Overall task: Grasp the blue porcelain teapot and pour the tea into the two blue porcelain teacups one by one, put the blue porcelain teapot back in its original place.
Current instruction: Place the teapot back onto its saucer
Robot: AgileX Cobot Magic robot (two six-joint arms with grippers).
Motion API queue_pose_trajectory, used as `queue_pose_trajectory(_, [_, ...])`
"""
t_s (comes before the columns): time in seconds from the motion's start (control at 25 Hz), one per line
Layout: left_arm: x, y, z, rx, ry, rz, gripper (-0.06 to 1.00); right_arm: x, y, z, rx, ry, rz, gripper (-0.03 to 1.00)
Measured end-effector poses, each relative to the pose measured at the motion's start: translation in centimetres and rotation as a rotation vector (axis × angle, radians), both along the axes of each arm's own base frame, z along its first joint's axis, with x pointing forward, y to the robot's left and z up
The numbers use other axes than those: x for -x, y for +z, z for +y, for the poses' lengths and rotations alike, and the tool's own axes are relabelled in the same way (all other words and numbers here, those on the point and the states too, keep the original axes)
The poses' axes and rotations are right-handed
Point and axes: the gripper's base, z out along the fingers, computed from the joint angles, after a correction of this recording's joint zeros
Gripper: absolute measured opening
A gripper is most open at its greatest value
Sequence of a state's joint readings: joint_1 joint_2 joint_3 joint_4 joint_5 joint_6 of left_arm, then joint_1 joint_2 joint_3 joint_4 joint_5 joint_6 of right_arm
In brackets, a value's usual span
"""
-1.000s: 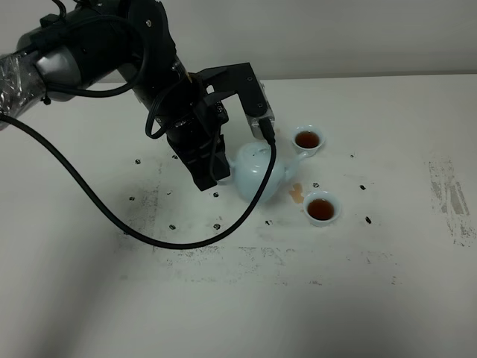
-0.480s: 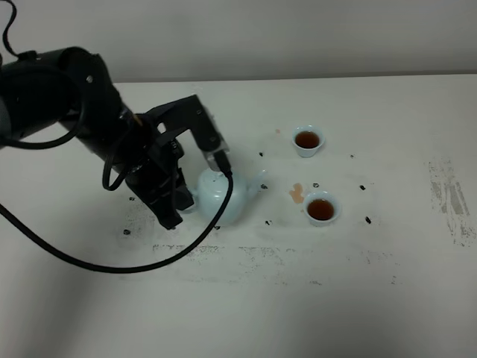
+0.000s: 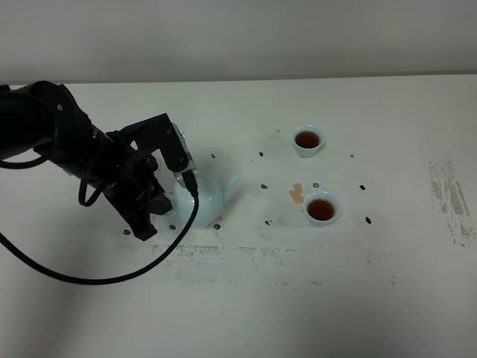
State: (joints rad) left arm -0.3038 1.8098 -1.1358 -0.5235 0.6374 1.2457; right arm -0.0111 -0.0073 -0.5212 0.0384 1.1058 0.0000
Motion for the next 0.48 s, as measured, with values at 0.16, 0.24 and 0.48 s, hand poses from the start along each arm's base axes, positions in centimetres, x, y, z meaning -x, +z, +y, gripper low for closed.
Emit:
queue_pose_trajectory(0.16, [-0.1,-0.2,-0.3,0.016,-0.102,-0.044,0.05,0.0,0.0,0.0,0.0,0.0,0.0,0.53])
queue_pose_trajectory(0.24, [-0.2,-0.8,-0.5,0.026,-0.119,-0.037,0.05,0.0,0.0,0.0,0.0,0.0,0.0,0.53])
queue_pose_trajectory(0.48, [-0.5,-2.2,-0.6,0.022,-0.116,-0.02,0.05,0.0,0.0,0.0,0.0,0.0,0.0,0.53])
